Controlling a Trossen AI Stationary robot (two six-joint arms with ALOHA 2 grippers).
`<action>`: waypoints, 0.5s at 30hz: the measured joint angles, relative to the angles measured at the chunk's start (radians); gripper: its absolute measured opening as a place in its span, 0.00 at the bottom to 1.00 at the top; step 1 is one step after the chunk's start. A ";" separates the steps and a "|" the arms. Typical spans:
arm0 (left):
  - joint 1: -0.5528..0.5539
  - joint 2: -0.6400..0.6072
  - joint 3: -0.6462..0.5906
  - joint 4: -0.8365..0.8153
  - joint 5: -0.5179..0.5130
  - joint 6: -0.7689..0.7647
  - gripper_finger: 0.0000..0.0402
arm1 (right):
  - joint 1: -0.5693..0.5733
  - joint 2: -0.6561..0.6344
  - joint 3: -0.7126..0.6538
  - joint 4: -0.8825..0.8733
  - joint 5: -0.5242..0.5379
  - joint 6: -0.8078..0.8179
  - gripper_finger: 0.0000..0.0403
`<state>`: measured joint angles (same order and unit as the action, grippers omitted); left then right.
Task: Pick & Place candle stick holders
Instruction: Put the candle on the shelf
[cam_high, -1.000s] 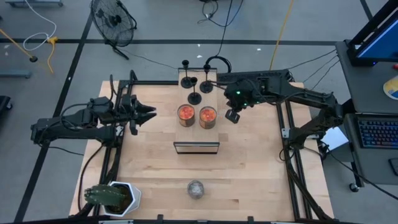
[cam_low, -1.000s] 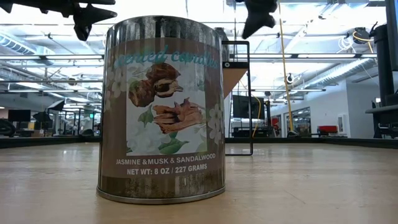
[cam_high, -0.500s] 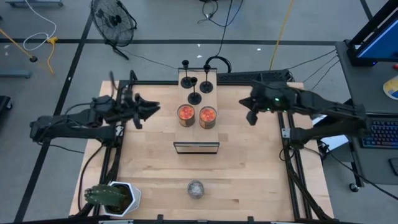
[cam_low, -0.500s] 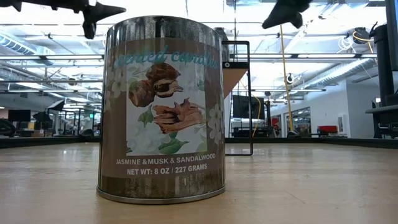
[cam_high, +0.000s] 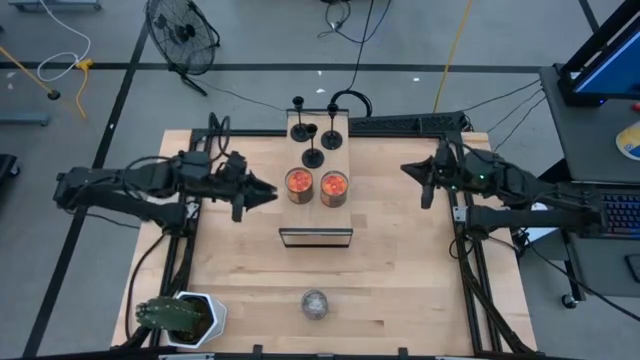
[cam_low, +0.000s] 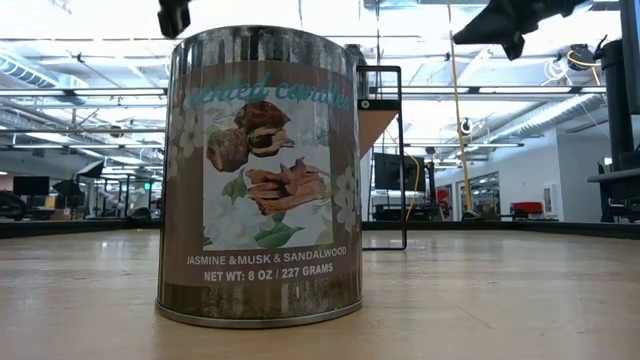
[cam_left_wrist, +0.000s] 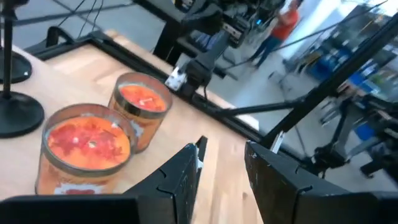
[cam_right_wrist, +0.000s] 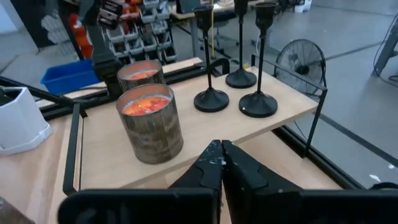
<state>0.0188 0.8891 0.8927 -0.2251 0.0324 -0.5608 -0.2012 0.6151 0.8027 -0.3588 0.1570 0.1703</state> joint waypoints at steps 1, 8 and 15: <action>-0.017 0.020 0.037 -0.043 -0.019 -0.003 0.36 | 0.000 -0.013 -0.011 0.006 0.001 0.000 0.00; -0.120 0.202 0.246 -0.318 -0.086 -0.109 0.36 | 0.000 -0.069 -0.062 0.011 0.003 -0.006 0.00; -0.227 0.391 0.440 -0.454 -0.077 -0.200 0.36 | 0.000 -0.099 -0.086 0.010 0.001 -0.004 0.00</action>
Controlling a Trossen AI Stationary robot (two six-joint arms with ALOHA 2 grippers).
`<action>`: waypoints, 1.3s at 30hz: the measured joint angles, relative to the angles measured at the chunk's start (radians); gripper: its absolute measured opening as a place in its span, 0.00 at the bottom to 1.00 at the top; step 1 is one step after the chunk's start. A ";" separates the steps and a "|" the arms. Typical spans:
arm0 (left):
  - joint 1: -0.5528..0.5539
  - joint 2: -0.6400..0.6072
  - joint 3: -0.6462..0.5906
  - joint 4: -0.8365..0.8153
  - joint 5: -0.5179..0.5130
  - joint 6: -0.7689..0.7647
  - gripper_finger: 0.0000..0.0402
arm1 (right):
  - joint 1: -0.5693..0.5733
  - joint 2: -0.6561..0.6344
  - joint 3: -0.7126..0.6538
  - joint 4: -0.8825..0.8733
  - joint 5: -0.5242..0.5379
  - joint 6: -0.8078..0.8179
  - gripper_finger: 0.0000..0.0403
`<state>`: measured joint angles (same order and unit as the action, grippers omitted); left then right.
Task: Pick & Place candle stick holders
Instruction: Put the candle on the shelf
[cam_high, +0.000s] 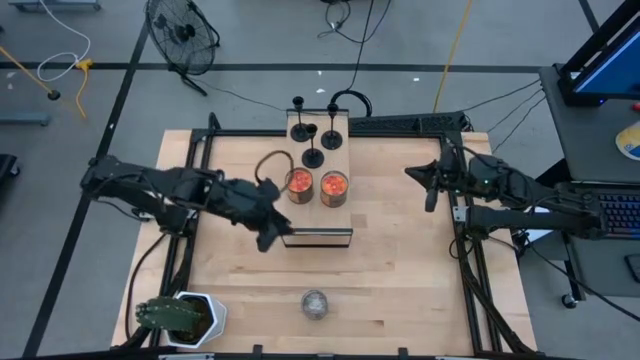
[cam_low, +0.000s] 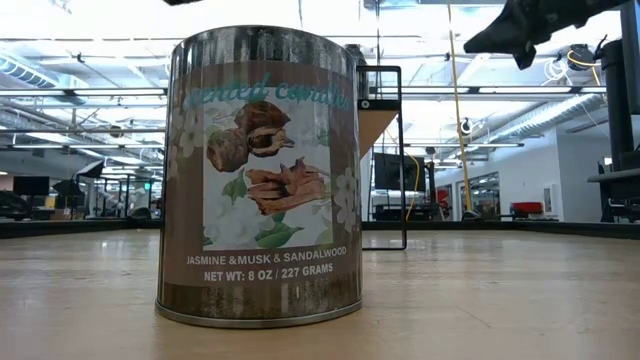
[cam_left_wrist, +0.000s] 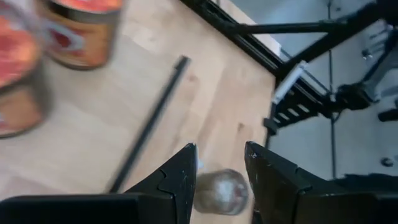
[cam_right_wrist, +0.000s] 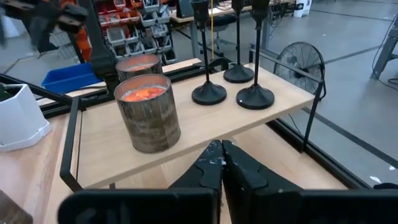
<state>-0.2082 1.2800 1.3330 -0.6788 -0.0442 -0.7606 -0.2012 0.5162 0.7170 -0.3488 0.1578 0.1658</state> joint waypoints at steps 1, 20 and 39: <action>-0.015 0.021 0.026 -0.009 0.000 -0.009 0.36 | 0.000 -0.004 0.000 0.000 0.000 -0.003 0.00; -0.201 0.300 0.134 -0.022 0.054 -0.500 0.36 | 0.000 -0.104 0.000 -0.059 -0.004 -0.055 0.00; -0.233 0.417 0.133 0.003 -0.045 -0.682 0.36 | 0.000 -0.226 0.000 -0.117 -0.005 -0.030 0.00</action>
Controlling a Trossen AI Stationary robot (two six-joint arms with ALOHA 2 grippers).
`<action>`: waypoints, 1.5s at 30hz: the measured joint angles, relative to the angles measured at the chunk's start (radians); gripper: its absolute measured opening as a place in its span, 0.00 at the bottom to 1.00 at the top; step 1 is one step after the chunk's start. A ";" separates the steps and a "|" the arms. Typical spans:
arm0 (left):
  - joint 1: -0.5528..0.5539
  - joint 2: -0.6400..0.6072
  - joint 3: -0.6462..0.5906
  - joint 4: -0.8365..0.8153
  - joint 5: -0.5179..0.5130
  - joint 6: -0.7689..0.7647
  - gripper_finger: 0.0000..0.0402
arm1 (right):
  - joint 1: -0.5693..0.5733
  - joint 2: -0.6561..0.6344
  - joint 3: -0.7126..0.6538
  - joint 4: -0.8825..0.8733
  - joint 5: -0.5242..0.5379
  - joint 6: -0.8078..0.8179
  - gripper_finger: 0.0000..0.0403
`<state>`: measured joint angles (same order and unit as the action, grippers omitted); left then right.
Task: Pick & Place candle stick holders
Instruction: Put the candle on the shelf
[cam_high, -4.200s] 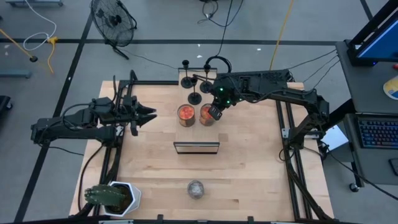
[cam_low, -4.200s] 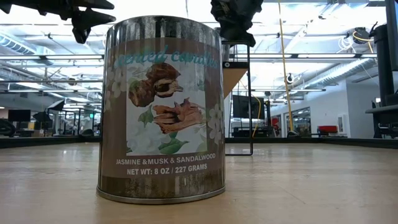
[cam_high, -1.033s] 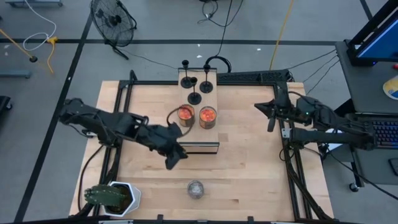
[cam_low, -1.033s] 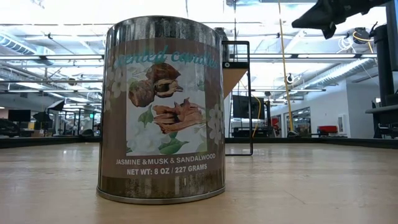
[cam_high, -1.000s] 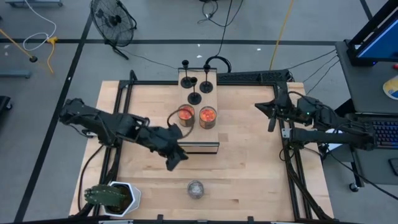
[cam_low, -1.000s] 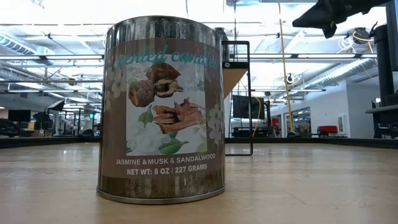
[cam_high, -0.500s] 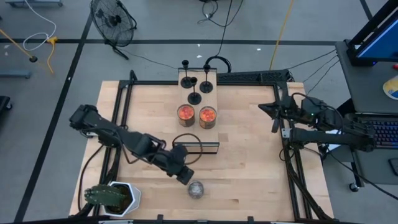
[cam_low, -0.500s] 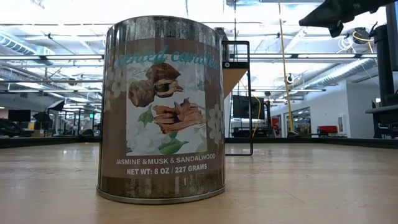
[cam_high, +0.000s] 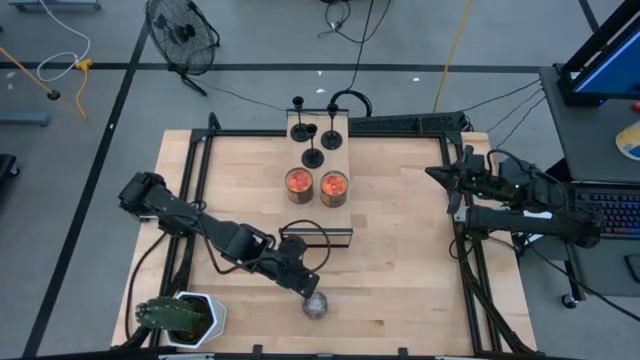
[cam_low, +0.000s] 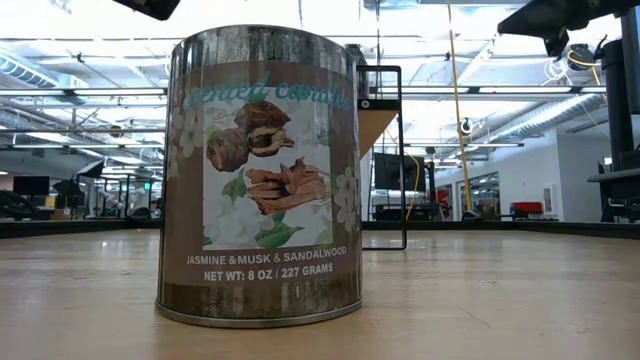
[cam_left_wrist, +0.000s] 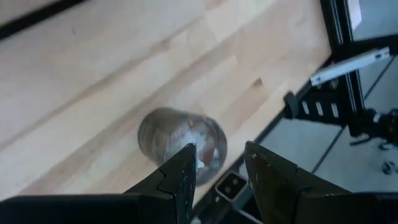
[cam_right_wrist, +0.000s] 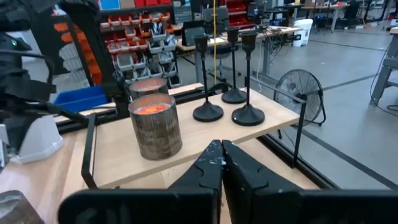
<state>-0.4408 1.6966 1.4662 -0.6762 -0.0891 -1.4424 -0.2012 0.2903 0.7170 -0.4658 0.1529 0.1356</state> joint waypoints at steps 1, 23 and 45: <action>0.000 0.000 0.000 -0.001 -0.012 -0.001 0.36 | 0.000 -0.009 0.000 -0.002 0.001 0.003 0.00; -0.108 0.056 -0.001 -0.023 -0.091 -0.380 0.36 | 0.000 -0.283 -0.210 -0.032 -0.211 0.035 0.00; -0.109 0.073 -0.001 -0.021 -0.105 -0.471 0.36 | 0.000 -0.287 -0.273 0.000 -0.256 0.094 0.00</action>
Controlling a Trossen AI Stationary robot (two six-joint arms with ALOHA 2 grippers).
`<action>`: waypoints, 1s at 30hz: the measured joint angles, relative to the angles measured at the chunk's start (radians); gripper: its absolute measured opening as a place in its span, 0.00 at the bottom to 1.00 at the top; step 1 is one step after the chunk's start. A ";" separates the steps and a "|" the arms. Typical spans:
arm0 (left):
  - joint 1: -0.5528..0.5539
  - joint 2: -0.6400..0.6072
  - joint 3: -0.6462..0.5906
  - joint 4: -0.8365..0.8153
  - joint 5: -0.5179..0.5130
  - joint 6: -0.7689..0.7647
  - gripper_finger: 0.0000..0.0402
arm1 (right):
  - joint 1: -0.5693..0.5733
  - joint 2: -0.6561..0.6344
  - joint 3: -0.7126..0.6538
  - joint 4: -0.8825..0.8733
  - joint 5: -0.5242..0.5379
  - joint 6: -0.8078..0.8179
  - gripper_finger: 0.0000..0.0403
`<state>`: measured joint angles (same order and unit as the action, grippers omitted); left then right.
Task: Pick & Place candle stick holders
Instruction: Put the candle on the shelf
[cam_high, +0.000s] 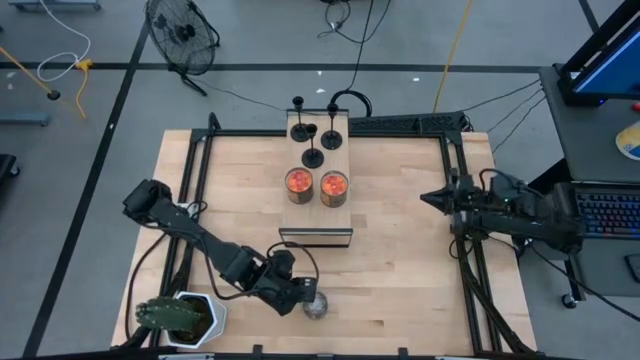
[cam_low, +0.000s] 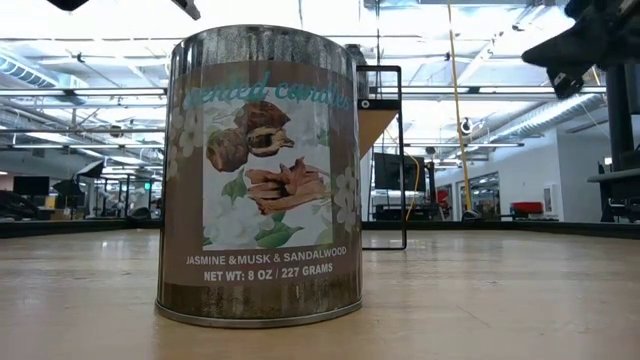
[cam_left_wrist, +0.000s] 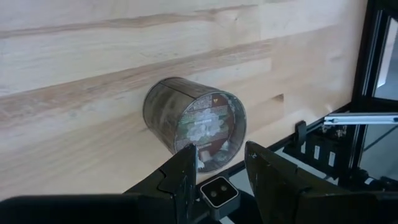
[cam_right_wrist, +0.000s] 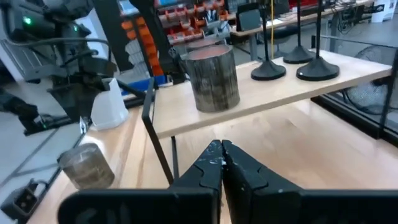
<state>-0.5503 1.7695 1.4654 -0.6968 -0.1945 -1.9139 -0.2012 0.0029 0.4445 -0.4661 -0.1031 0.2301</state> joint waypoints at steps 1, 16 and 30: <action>0.000 0.000 0.000 0.000 -0.008 -0.003 0.36 | 0.000 0.000 -0.024 0.043 -0.004 0.012 0.00; 0.001 0.000 0.000 0.011 -0.017 -0.033 0.36 | 0.000 0.000 -0.231 0.288 -0.029 0.086 0.00; 0.002 0.000 0.000 0.062 -0.017 -0.032 0.36 | 0.000 0.000 -0.268 0.362 -0.028 0.093 0.00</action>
<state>-0.5478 1.7695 1.4654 -0.6352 -0.2120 -1.9460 -0.2012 0.0029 0.1764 -0.1043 -0.1316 0.3227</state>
